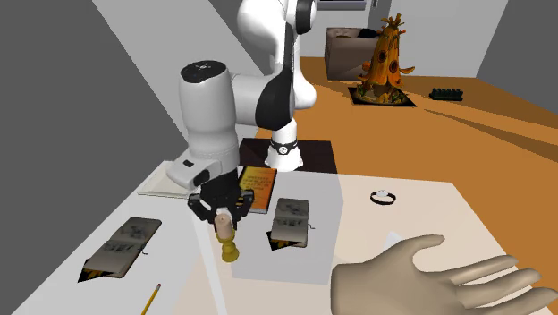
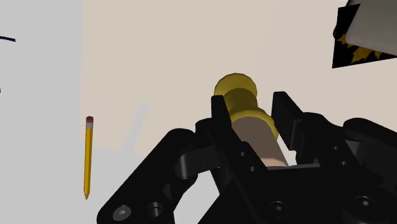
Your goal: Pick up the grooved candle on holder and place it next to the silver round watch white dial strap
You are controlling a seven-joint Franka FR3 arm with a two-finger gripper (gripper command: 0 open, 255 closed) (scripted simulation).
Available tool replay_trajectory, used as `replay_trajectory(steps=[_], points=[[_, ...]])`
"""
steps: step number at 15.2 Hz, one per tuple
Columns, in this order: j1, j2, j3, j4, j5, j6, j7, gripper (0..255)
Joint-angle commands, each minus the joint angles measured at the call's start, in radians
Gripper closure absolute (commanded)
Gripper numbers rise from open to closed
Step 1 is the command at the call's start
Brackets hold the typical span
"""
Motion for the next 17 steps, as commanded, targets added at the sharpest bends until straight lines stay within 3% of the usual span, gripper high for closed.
replay_trajectory(steps=[1, 17], points=[[-0.001, -0.011, -0.001, 0.013, -0.002, -0.025, -0.001, 255], [0.002, -0.073, -0.003, 0.153, -0.013, -0.225, 0.005, 255]])
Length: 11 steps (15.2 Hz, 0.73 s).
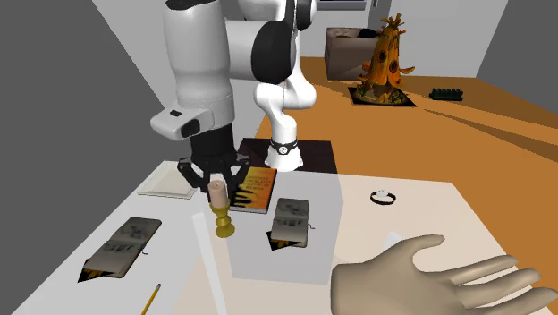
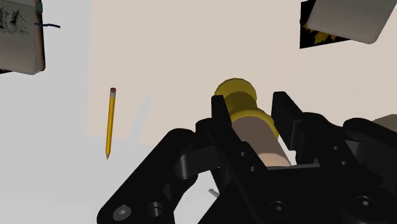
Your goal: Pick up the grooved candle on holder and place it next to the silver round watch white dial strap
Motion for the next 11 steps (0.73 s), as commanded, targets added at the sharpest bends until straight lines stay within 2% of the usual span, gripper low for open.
replay_trajectory(steps=[1, 11], points=[[0.000, -0.002, 0.000, 0.026, 0.000, -0.028, 0.000, 255], [0.000, -0.011, -0.001, 0.148, -0.002, -0.160, 0.000, 255]])
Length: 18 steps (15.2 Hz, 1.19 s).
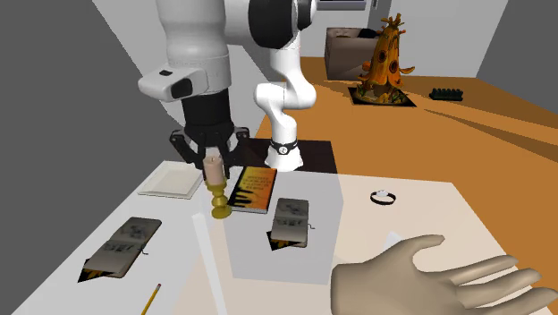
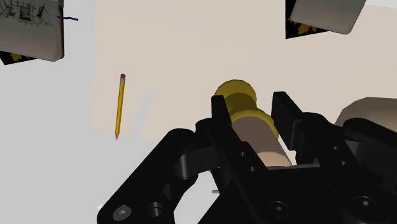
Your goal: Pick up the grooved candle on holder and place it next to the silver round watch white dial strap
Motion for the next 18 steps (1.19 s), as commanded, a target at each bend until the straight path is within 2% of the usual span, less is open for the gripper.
replay_trajectory(steps=[1, 3, 10, 18], points=[[-0.001, 0.000, -0.001, 0.027, 0.000, -0.028, -0.001, 255], [-0.001, 0.000, -0.001, 0.042, 0.000, -0.042, -0.001, 255], [0.062, -0.230, 0.057, -0.232, -0.032, 0.002, 0.125, 255], [0.121, -0.452, 0.150, -0.459, -0.024, 0.003, 0.275, 255]])
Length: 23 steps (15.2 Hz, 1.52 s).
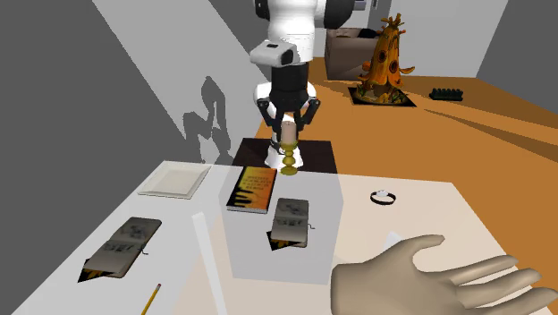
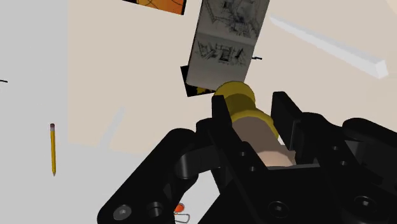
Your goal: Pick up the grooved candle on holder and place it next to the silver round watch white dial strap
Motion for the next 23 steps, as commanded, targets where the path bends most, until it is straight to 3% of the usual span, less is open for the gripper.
replay_trajectory(steps=[1, 13, 21, 23], points=[[0.014, -0.047, 0.024, -0.045, 0.007, -0.003, 0.037, 255], [0.124, -0.293, 0.205, -0.231, 0.112, -0.060, 0.276, 255], [0.213, -0.385, 0.357, -0.264, 0.222, -0.105, 0.464, 255], [0.215, -0.387, 0.361, -0.291, 0.226, -0.079, 0.463, 255]])
